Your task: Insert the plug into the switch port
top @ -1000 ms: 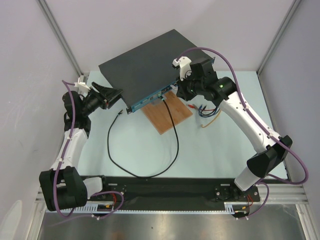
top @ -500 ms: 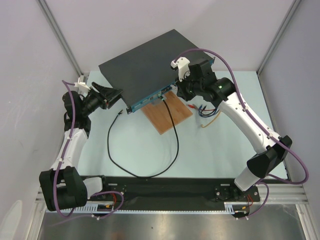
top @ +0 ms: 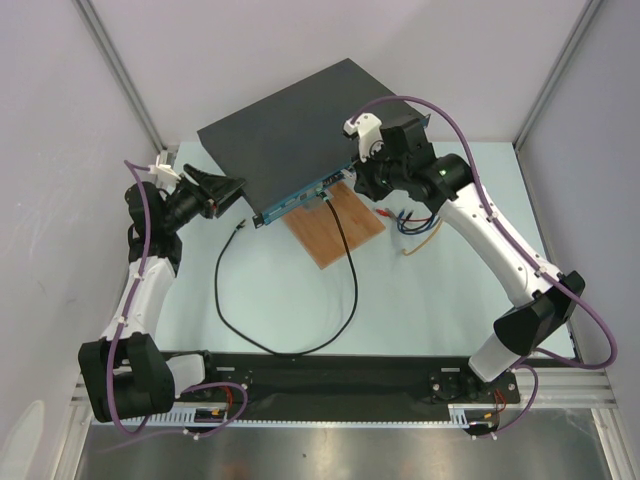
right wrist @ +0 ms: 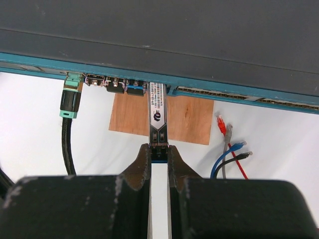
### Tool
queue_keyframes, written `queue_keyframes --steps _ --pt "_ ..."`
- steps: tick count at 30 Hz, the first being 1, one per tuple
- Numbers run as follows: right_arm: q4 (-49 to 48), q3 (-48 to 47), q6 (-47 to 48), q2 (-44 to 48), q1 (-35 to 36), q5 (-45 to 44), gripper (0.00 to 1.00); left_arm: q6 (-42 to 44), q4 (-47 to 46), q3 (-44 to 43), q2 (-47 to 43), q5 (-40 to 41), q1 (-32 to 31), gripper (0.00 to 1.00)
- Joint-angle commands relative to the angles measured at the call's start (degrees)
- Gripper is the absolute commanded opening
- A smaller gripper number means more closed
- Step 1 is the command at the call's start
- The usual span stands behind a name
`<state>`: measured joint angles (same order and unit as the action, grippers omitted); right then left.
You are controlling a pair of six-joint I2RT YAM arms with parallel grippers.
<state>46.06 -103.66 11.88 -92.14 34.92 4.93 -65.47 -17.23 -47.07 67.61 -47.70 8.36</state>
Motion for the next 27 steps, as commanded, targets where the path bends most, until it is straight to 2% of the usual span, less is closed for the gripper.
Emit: queue_keyframes --steps 1,10,16,27 --pt "-8.45 -3.39 -2.64 -0.85 -0.64 0.34 0.0 3.07 -3.86 -1.97 0.32 0.77 -3.18 0.0" --pt "-7.57 -5.06 -5.73 -2.26 0.76 1.49 0.0 2.98 -3.95 -1.89 0.06 0.68 -3.26 0.0" --pt "-7.39 -4.63 -3.36 -1.64 1.56 -1.06 0.0 3.07 -3.86 -1.8 -0.03 0.77 -3.35 0.0" --pt "-6.25 -1.46 -1.68 0.29 -0.2 0.26 0.0 2.81 -4.04 -2.24 0.15 0.59 -3.35 0.0"
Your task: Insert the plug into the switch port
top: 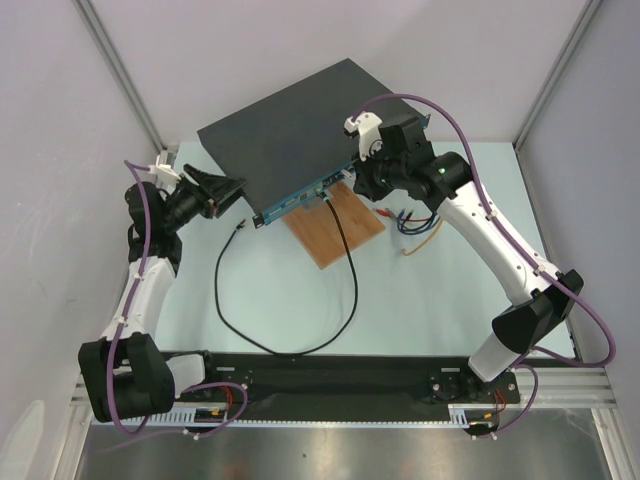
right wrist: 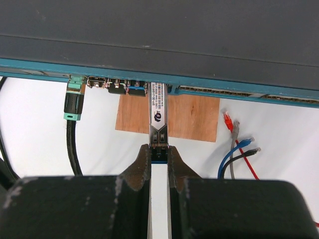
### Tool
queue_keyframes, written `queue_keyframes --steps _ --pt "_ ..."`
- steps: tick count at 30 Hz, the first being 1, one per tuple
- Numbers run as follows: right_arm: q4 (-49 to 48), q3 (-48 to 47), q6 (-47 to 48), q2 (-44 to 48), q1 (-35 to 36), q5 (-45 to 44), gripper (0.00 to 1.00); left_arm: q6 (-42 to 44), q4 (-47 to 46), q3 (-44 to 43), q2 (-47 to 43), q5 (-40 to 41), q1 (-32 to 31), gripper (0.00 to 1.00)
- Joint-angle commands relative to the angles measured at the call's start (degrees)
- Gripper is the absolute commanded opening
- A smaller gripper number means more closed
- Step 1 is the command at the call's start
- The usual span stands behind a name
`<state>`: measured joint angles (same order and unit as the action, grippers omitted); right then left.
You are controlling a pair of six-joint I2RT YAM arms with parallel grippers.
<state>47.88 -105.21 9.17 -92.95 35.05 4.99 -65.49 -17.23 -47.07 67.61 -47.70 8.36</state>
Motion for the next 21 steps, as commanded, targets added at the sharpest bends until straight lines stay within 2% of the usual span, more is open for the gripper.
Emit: queue_keyframes --steps 1,13,21 --pt "-7.98 0.35 1.03 1.19 -0.33 0.37 0.0 2.83 -4.04 -2.24 0.15 0.59 -3.26 0.0" --pt "-8.5 0.62 0.68 0.75 -0.86 0.1 0.0 2.83 -4.04 -2.41 0.24 0.59 -3.35 0.0" --pt "-8.85 -3.59 0.06 -1.27 -1.21 0.28 0.0 2.74 -4.21 -2.59 0.59 0.59 -3.44 0.0"
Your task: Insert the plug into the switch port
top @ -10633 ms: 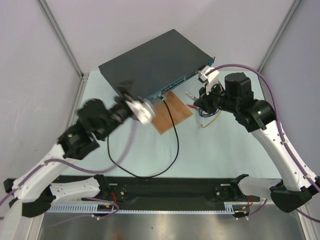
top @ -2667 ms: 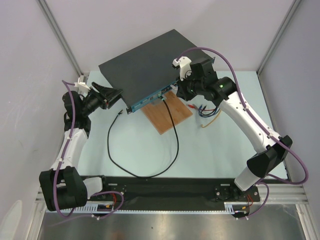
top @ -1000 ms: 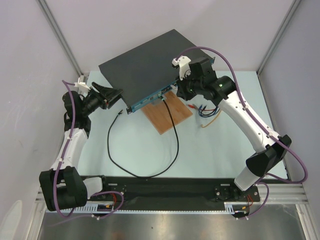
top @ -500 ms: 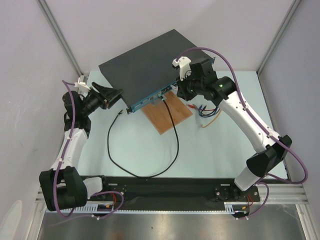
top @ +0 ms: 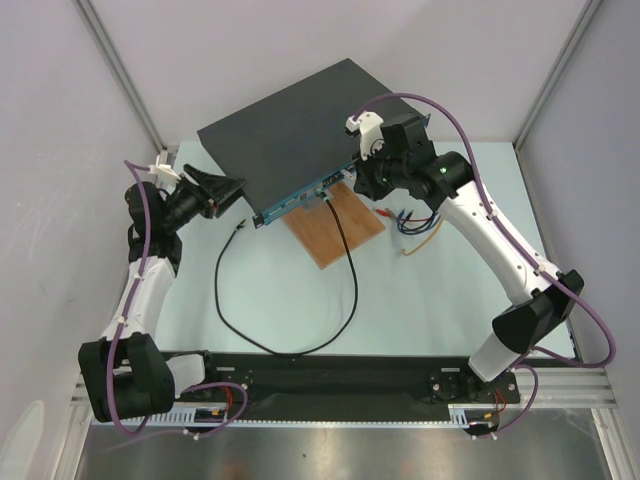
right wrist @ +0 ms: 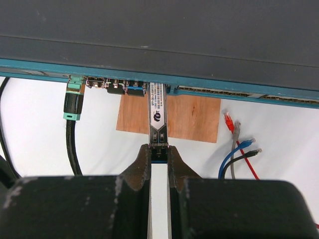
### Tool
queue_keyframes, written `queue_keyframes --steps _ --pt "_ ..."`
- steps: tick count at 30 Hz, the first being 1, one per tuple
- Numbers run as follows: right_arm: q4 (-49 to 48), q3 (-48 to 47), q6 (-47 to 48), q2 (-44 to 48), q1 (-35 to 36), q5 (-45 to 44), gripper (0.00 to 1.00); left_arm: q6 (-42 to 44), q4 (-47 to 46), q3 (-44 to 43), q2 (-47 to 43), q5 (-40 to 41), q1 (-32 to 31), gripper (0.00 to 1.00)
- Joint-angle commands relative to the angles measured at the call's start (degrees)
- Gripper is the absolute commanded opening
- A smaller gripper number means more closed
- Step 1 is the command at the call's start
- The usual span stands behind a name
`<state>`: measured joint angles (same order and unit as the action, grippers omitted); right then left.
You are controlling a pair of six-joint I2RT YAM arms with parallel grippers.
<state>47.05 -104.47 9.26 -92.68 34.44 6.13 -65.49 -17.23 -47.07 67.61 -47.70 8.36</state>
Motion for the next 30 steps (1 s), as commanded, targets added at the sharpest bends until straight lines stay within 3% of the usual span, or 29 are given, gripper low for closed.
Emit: queue_keyframes --steps 1,12,30 --pt "-8.02 -5.04 -0.11 -1.71 -0.51 -0.86 0.0 2.74 -4.21 -2.59 0.59 0.68 -3.44 0.0" --pt "-8.9 -6.98 -1.78 -2.33 -0.42 1.42 0.0 3.0 -4.21 -1.89 0.33 0.68 -3.44 0.0" --pt "-12.41 -1.1 -1.79 2.51 -0.6 2.22 0.0 3.18 -3.77 -2.06 0.24 0.59 -3.44 0.0"
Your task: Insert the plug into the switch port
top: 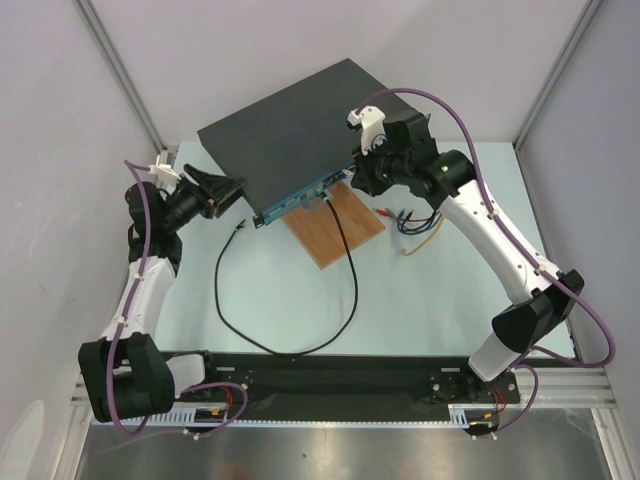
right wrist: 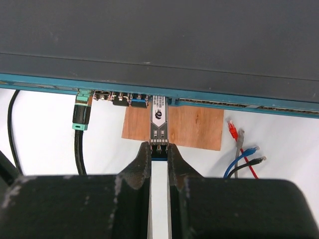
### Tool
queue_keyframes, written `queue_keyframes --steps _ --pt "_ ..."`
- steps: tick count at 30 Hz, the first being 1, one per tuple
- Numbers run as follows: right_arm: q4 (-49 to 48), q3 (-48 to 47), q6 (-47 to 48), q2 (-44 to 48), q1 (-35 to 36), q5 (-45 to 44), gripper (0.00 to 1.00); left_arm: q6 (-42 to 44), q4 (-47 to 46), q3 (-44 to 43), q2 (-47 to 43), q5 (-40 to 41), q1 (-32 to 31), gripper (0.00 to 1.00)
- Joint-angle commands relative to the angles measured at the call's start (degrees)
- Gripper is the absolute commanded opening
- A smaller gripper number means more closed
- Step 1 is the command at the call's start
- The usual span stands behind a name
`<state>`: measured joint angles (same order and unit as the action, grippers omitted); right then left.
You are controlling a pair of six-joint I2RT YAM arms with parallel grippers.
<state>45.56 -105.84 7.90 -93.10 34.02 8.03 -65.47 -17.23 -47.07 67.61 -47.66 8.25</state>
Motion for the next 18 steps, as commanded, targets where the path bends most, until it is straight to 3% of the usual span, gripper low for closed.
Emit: queue_keyframes --steps 1,8,18 --pt "-11.19 1.85 -0.34 3.1 -0.27 0.32 0.0 3.16 -3.77 -2.06 0.32 0.64 -3.33 0.0" --pt "-16.11 6.7 0.01 3.45 -0.01 1.02 0.0 3.33 -3.51 -2.24 0.24 0.72 -3.33 0.0" --pt "-20.07 4.77 -0.69 1.43 0.17 2.34 0.0 3.6 -3.33 -2.24 0.5 0.73 -3.33 0.0"
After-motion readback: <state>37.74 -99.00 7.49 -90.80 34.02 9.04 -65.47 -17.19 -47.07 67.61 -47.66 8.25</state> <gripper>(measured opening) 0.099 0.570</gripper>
